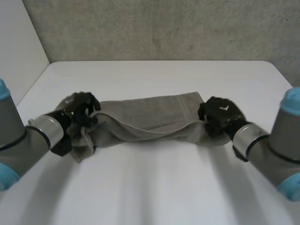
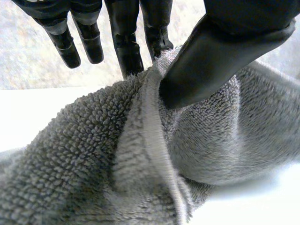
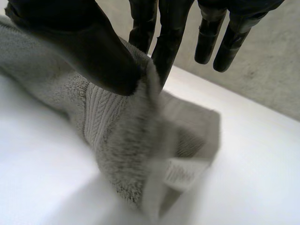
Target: Fold the towel.
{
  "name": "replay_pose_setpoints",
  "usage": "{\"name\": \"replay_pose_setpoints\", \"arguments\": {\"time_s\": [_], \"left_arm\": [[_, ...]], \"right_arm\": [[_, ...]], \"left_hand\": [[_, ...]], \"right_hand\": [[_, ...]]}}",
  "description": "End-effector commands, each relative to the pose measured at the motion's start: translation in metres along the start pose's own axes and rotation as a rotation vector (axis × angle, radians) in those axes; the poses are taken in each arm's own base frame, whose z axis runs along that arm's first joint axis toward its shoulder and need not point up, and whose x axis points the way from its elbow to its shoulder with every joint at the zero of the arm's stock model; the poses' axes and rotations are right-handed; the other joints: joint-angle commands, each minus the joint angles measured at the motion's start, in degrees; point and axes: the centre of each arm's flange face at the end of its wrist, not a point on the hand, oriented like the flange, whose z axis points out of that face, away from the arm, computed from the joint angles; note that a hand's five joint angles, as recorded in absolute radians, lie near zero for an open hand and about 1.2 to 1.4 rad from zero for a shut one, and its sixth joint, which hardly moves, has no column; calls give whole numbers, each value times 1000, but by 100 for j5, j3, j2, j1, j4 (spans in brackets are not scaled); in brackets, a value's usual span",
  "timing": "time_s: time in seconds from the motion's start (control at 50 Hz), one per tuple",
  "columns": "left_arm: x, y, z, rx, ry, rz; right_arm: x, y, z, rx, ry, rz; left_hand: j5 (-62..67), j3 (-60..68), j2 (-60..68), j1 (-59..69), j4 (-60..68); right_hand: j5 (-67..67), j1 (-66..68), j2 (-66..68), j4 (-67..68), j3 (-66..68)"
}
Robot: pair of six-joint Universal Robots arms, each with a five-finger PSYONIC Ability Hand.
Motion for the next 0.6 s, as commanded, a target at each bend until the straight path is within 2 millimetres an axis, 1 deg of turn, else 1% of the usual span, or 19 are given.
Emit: {"name": "replay_pose_setpoints", "arguments": {"time_s": [0.02,0.04,0.08,0.1,0.12,0.2,0.3,0.42,0.52,0.56,0.58,0.6], "left_arm": [[9,27,-5,-29,27,149],[9,27,-5,-29,27,149],[7,35,-1,-26,23,239],[7,35,-1,-26,23,240],[6,38,0,-23,22,271],[4,38,2,-12,3,303],[-3,41,10,39,-74,329],[-1,38,11,78,-122,387],[1,36,4,95,-169,501],[3,33,1,102,-172,521],[3,33,0,102,-172,521],[5,31,-4,112,-171,534]], "right_arm": [[14,5,-4,-97,-5,-80],[14,5,-4,-97,-5,-81],[14,7,-3,-95,-1,-92],[14,7,-4,-98,-2,-90],[15,6,-5,-94,1,-84],[16,5,-6,-89,0,-69],[15,1,-10,-76,3,-56],[22,-5,-16,-62,25,-50],[29,-15,-22,-37,54,-51],[34,-21,-26,-20,74,-46],[34,-21,-26,-20,74,-46],[37,-25,-28,-8,83,-42]], "left_hand": [[-1376,-331,-1174,-1222,-376],[-1382,-331,-1180,-1228,-376],[-2704,-331,-2502,-2550,-376],[-2711,-331,-2508,-2557,-376],[-2977,-331,-2775,-2823,-376],[-3064,-331,-2862,-2910,-376],[-3097,-331,-2895,-2943,-376],[-3081,-331,-2879,-2927,-376],[-3030,-331,-2828,-2876,-376],[-3014,-331,-2811,-2860,-376],[-3013,-331,-2811,-2859,-376],[-2947,-331,-2745,-2793,-376]], "right_hand": [[319,344,448,-435,-302],[319,344,448,-435,-302],[319,344,448,-435,-302],[319,344,448,-435,-302],[319,344,448,-435,-302],[319,344,448,-435,-302],[319,344,448,-435,-302],[319,344,448,-435,-302],[319,344,448,-435,-302],[319,344,448,-435,-302],[319,344,448,-435,-302],[319,344,448,-435,-302]]}}
